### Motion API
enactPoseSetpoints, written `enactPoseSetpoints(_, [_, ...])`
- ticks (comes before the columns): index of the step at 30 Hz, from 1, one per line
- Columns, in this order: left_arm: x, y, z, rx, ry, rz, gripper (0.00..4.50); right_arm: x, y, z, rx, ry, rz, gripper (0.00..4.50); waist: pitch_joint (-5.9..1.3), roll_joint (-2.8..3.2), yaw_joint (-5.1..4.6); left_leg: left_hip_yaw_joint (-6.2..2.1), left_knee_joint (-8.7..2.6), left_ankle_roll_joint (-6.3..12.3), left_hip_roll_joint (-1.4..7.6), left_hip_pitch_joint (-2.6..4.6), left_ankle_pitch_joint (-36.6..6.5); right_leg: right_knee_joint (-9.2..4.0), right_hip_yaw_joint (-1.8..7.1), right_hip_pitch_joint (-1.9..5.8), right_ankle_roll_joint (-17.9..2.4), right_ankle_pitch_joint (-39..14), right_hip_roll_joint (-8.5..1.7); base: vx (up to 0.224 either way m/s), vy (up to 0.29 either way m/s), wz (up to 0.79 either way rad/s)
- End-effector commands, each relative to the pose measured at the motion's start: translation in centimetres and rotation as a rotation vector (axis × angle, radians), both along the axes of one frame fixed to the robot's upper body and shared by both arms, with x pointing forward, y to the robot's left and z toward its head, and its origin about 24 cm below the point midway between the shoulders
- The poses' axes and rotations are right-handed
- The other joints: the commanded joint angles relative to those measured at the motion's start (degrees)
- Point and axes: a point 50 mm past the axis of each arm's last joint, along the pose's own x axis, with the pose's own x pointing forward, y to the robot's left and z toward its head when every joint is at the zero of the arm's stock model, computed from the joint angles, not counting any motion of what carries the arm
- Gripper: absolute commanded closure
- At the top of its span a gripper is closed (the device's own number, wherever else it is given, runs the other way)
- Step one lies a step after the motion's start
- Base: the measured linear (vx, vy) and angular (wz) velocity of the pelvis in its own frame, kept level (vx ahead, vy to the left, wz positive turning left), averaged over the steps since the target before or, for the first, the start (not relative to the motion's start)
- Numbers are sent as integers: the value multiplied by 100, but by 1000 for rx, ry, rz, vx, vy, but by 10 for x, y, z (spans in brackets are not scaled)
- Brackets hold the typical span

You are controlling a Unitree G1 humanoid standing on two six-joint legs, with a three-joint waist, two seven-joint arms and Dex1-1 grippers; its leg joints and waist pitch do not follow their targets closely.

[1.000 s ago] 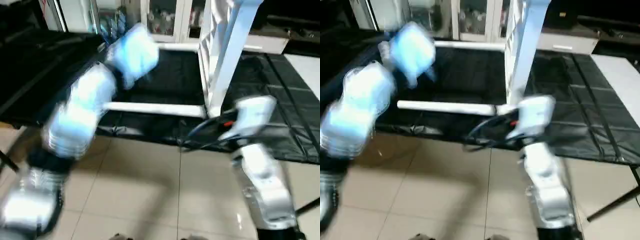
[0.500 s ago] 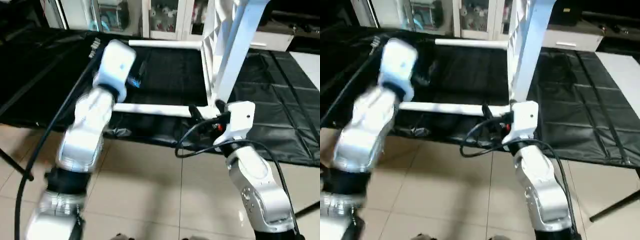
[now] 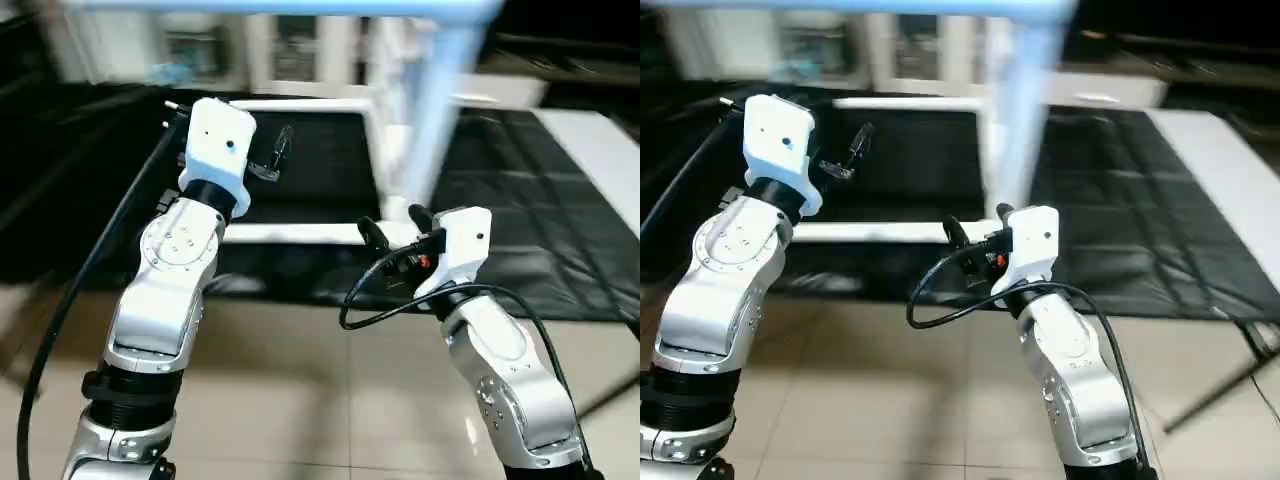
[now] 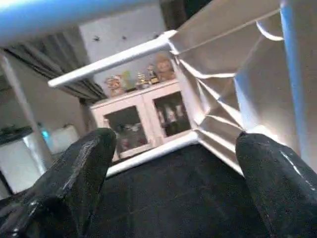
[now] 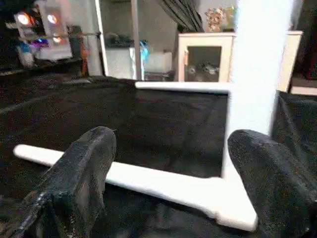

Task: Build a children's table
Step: Flip table

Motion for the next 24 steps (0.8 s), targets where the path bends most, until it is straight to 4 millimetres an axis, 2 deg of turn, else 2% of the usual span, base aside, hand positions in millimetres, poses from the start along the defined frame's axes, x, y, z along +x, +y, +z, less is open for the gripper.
enactPoseSetpoints(1, [-1, 3, 5, -3, -8, 13, 12, -2, 2, 4, 9, -4, 15, 47, -425, -26, 120, -88, -452, 377, 138, -193, -1279, -544, 334, 333, -681, -3301, -380, 95, -23, -1])
enactPoseSetpoints(2, [-2, 4, 5, -1, -8, 15, 12, -3, 2, 3, 9, -2, 19, 47, -464, 28, 95, -98, -500, 413, 207, -2, -1275, -411, 263, 221, -1112, -2286, -251, 139, -19, 12])
enactPoseSetpoints(3, [-2, 4, 5, 0, -7, 16, 12, -3, 2, 3, 9, -2, 21, 47, -480, 45, 69, -121, -518, 465, 247, 90, -1244, -327, 237, 168, -1340, -1732, -204, 139, -19, 12])
enactPoseSetpoints(4, [-2, 4, 5, 1, -7, 17, 12, -3, 2, 3, 8, -1, 24, 47, -496, 65, 28, -148, -524, 635, 274, 184, -1097, -198, 207, 135, -1750, -855, -173, 169, -13, 12])
enactPoseSetpoints(5, [-2, 5, 5, 3, -6, 18, 12, -3, 2, 3, 6, 0, 30, 47, -530, 69, 40, -121, -457, 873, 199, 125, -630, -125, 212, 222, -1970, -199, -186, 154, -5, 6])
enactPoseSetpoints(6, [-2, 5, 5, 4, -5, 20, 12, -4, 2, 2, 5, 1, 33, 47, -541, 31, 63, -82, -410, 1014, 136, 84, -393, -106, 240, 273, -2039, 63, -197, 154, -5, 6])
enactPoseSetpoints(7, [-2, 5, 5, 4, -4, 21, 12, -4, 2, 2, 5, 2, 35, 47, -563, -14, 141, -32, -307, 1234, -9, -104, 49, -92, 329, 469, -2123, 355, -234, 111, 5, 5])
enactPoseSetpoints(8, [-2, 5, 4, 5, 0, 19, 12, -4, 2, 2, 2, 2, 39, 47, -602, -13, 224, -27, -237, 1389, -71, -189, 396, -76, 377, 578, -2143, 545, -245, 103, 16, 8])
enactPoseSetpoints(9, [-2, 5, 4, 7, 1, 20, 12, -4, 2, 2, 2, 3, 40, 47, -622, -16, 239, -41, -219, 1451, -87, -213, 587, -46, 375, 608, -2116, 673, -220, 103, 16, 8])
enactPoseSetpoints(10, [-2, 5, 4, 8, 1, 21, 12, -4, 2, 2, 2, 3, 41, 47, -652, 12, 237, -94, -213, 1578, -80, -142, 1024, 35, 308, 554, -2024, 957, -133, 118, 19, 13])
enactPoseSetpoints(11, [-2, 5, 4, 10, 1, 21, 12, -4, 2, 2, 1, 3, 42, 47, -665, 40, 223, -141, -220, 1673, -53, -6, 1283, 92, 248, 445, -1961, 1075, -62, 120, -2, 18])
enactPoseSetpoints(12, [-2, 5, 4, 13, 2, 22, 12, -5, 3, 1, 0, 4, 45, 47, -706, 108, 113, -401, -186, 2040, 112, 495, 2098, 290, 115, 27, -1665, 1069, 81, 120, -2, 18])
enactPoseSetpoints(13, [-2, 5, 5, 22, -4, 25, 12, -5, 3, 1, -2, 4, 49, 47, -676, 106, -44, -795, -102, 2597, 427, 925, 2934, 459, 86, -556, -998, 295, -16, 88, -33, 10])
enactPoseSetpoints(14, [-2, 5, 5, 23, -5, 25, 12, -5, 3, 1, -2, 4, 50, 47, -604, 10, -4, -835, -65, 2699, 432, 892, 2849, 430, 237, -677, -676, 4, -250, 0, 0, 0])
enactPoseSetpoints(15, [-2, 4, 5, 28, 0, 13, 12, -5, 3, 1, -3, 4, 52, 47, -594, -110, 49, -643, 45, 2502, 136, 628, 2675, 283, 354, -434, -781, 478, -292, 0, 0, 0])
enactPoseSetpoints(16, [-2, 4, 4, 30, 3, 6, 12, -5, 3, 1, -4, 3, 53, 47, -687, -348, 257, -268, 454, 2156, -599, -424, 1893, 361, 918, 674, -1241, 2463, -336, 56, 2, 4])
enactPoseSetpoints(17, [-3, 3, 4, 32, 0, -7, 12, -5, 3, 1, -6, 3, 54, 47, -670, -310, 543, -450, 724, 1392, -177, -1001, 833, 411, 1464, 1021, -2026, 5707, -973, 28, 2, 29])
enactPoseSetpoints(18, [-3, 2, 4, 35, -2, -19, 12, -5, 2, 1, -9, 3, 56, 47, -646, -261, 651, -487, 629, 907, -54, -1003, 616, 488, 1411, 918, -2115, 6928, -830, 28, 2, 29])
enactPoseSetpoints(19, [-3, 1, 4, 45, -6, -20, 12, -6, 2, 1, -12, 3, 58, 47, -611, -170, 611, -400, 176, 285, -50, -839, 1333, 692, 927, 687, -1686, 7302, -173, -121, -16, 22])
enactPoseSetpoints(20, [-4, 2, 3, 48, -3, -20, 12, -6, 1, 1, -13, 3, 60, 47, -647, 94, 577, -429, 149, 394, 89, -506, 2490, 773, 578, 287, -1018, 5893, 93, -149, -22, -7])
enactPoseSetpoints(21, [-4, 2, 2, 54, 2, -18, 12, -7, 1, 1, -15, 4, 62, 47, -628, 114, 507, -543, 185, 679, 257, -434, 2886, 801, 566, 93, -784, 5011, 85, -149, -22, -7])
enactPoseSetpoints(22, [-4, 2, 1, 65, 5, -18, 12, -7, 0, 1, -21, 7, 63, 47, -638, 142, 550, -637, 232, 808, 578, -144, 3183, 654, 579, -279, -807, 3040, -126, -71, -9, 0])
enactPoseSetpoints(23, [-4, 2, 1, 68, 6, -19, 12, -7, -1, 1, -21, 8, 64, 47, -577, 52, 554, -505, 126, 633, 475, -288, 2442, 463, 628, -137, -990, 2053, -212, -86, 21, 1])
enactPoseSetpoints(24, [-4, 3, 0, 60, 13, -24, 12, -7, 0, 2, -24, 9, 66, 47, -568, -1, 653, -349, 54, 332, 276, -419, 1746, 387, 662, 22, -1050, 1974, -173, -86, 21, 1])
